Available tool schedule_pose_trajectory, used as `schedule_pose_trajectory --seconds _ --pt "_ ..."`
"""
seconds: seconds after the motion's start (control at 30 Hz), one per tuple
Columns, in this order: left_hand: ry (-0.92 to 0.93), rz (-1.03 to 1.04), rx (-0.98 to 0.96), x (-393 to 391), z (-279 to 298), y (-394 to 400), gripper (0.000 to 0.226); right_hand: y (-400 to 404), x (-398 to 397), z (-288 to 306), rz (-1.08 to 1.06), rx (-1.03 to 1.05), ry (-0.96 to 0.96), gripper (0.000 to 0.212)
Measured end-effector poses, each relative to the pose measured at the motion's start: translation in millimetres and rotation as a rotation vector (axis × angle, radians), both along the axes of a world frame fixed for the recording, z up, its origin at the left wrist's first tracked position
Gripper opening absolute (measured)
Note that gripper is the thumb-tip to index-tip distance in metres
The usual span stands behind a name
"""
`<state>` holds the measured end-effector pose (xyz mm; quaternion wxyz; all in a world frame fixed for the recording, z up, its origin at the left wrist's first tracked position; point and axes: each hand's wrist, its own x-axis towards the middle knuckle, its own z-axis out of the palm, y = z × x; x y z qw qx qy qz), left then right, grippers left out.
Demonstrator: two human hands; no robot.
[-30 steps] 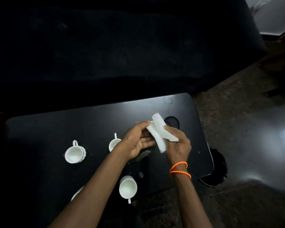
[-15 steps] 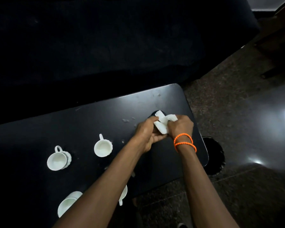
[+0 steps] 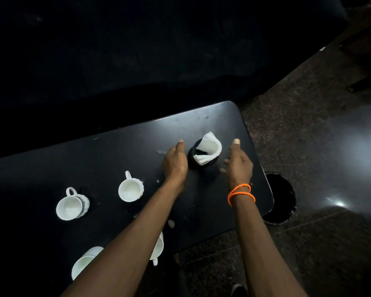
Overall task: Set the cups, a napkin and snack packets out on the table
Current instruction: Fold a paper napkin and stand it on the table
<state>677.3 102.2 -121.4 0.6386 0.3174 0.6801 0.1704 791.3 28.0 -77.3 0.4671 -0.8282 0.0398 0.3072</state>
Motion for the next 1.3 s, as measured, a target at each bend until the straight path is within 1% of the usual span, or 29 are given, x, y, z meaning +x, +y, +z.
schedule_pose_trajectory --seconds 0.07,0.1,0.13,0.2,0.27,0.37,0.57,0.67,0.7,0.93,1.03,1.2,1.3 --pt "0.019 -0.141 0.118 -0.3 -2.0 0.7 0.062 1.8 0.8 -7.6 -0.011 0.039 0.225 0.065" --pt "-0.012 -0.185 0.133 0.2 -3.3 2.0 0.068 3.4 0.0 -11.5 0.005 0.057 0.309 0.067" --pt "-0.064 -0.211 0.117 1.2 -5.2 3.9 0.070 5.1 -2.0 -14.3 0.019 0.079 0.368 0.068" --pt "-0.211 -0.217 0.015 3.3 -6.9 7.1 0.065 8.3 -7.0 -19.1 0.019 0.123 0.426 0.071" --pt "-0.303 -0.199 -0.058 2.5 -7.7 7.5 0.062 9.7 -11.7 -21.0 -0.013 0.156 0.438 0.074" --pt "-0.320 -0.188 -0.051 -1.5 -6.3 5.2 0.060 9.3 -14.1 -21.1 -0.048 0.178 0.436 0.077" --pt "-0.298 -0.167 -0.005 -22.3 -3.6 -15.2 0.060 -8.1 -26.7 -21.6 -0.055 0.182 0.407 0.071" --pt "-0.310 -0.141 -0.034 -43.0 -3.0 -32.8 0.072 -24.7 -41.5 -24.7 -0.062 0.192 0.414 0.072" --pt "-0.312 -0.132 -0.046 -49.2 -3.0 -38.8 0.073 -29.8 -46.9 -26.2 -0.063 0.191 0.417 0.073" --pt "-0.282 -0.073 -0.072 -81.8 -3.0 -67.5 0.061 -56.9 -79.0 -34.3 -0.065 0.162 0.430 0.076" --pt "-0.272 -0.076 -0.101 -88.8 -3.5 -72.1 0.062 -64.9 -86.6 -36.2 -0.070 0.137 0.436 0.075" --pt "-0.277 -0.081 -0.114 -93.8 -1.5 -83.2 0.076 -77.7 -94.0 -37.2 -0.085 0.095 0.423 0.075" --pt "-0.279 -0.083 -0.123 -92.5 -2.1 -89.3 0.072 -83.4 -94.8 -38.2 -0.094 0.078 0.419 0.075"
